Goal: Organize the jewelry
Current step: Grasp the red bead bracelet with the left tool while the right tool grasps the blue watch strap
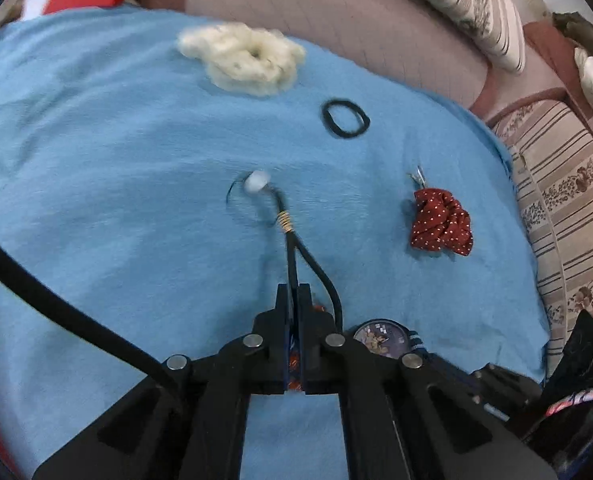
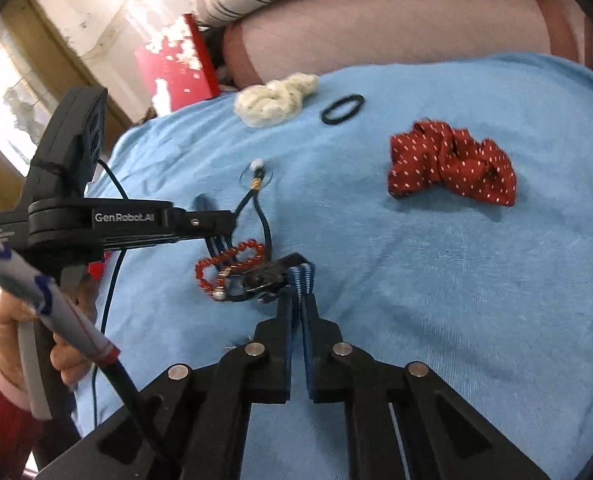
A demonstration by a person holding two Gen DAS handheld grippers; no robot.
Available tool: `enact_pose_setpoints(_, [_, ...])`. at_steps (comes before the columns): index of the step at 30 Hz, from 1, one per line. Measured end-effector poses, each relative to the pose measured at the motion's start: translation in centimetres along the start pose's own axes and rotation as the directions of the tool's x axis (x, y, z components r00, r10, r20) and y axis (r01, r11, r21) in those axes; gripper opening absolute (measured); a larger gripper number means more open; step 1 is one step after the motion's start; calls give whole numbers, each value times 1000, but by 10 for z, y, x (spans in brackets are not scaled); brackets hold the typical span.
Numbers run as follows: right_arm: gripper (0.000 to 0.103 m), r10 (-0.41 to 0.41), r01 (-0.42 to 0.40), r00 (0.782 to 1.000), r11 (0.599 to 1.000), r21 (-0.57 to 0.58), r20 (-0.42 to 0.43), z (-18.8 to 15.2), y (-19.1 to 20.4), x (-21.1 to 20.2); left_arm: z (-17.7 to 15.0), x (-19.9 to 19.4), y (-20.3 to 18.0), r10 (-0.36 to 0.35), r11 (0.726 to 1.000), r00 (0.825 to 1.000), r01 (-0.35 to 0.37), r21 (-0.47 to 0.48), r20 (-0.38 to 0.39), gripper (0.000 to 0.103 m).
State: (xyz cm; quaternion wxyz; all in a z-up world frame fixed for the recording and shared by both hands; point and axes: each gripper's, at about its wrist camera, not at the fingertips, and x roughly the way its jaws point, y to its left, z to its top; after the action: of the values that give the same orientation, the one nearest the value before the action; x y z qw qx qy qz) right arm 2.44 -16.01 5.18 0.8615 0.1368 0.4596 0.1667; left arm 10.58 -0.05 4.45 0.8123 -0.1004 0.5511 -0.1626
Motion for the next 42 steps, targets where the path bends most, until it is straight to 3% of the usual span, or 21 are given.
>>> enact_pose_setpoints(8, [1,73,-71,992,997,-32,99,-7,27,-48,-41,-86,20,13,1000,991,-16,24,132,2])
enact_pose_setpoints(14, [2,32,-30,995,999,-23,91,-12,24,-48,-64,-138,24,18,1000,973,-23,18,232,2])
enact_pose_setpoints(16, [17,11,-9,999,999,-45,34,-17,23,-41,-68,-148,26,51,998,964,-60,26,259,2])
enact_pose_setpoints(18, [50,-25,25,1000,997,-76,8,-24,27,-33,-71,-151,30,74,996,962,-82,22,262,2])
enact_pose_setpoints(20, [52,-59,56,998,990,-128,-18,-29,34,-25,-73,-150,34,118,992,959,-127,17,257,2])
enact_pose_setpoints(22, [52,-89,83,996,982,-167,-29,-32,40,-17,-68,-142,36,210,974,940,-224,24,270,3])
enact_pose_setpoints(24, [53,-114,103,992,978,-183,-50,-34,40,-8,-59,-134,43,257,962,929,-271,19,267,3])
enact_pose_setpoints(26, [53,-145,133,988,972,-194,-48,-36,38,-1,-47,-126,52,289,955,924,-298,-2,252,10])
enact_pose_setpoints(28, [53,-171,160,985,964,-211,-37,-35,39,3,-40,-124,62,311,950,918,-310,-44,248,32])
enact_pose_setpoints(31, [53,-192,176,980,959,-223,-47,-32,37,9,-47,-128,64,244,970,937,-234,-72,249,34])
enact_pose_setpoints(32, [53,-194,176,979,960,-219,-65,-30,34,13,-55,-126,61,211,977,950,-204,-57,229,34])
enact_pose_setpoints(36, [54,-189,166,978,960,-224,-84,-29,29,17,-91,-111,35,136,988,972,-146,43,190,33])
enact_pose_setpoints(39, [52,-176,149,979,961,-233,-101,-33,30,22,-113,-85,23,80,993,990,-89,74,116,16])
enact_pose_setpoints(40, [50,-178,151,979,958,-245,-94,-35,32,23,-118,-74,22,63,994,994,-70,79,89,14])
enact_pose_setpoints(42, [26,-159,127,982,957,-259,-105,-35,36,22,-123,-57,21,59,996,997,-63,69,57,13])
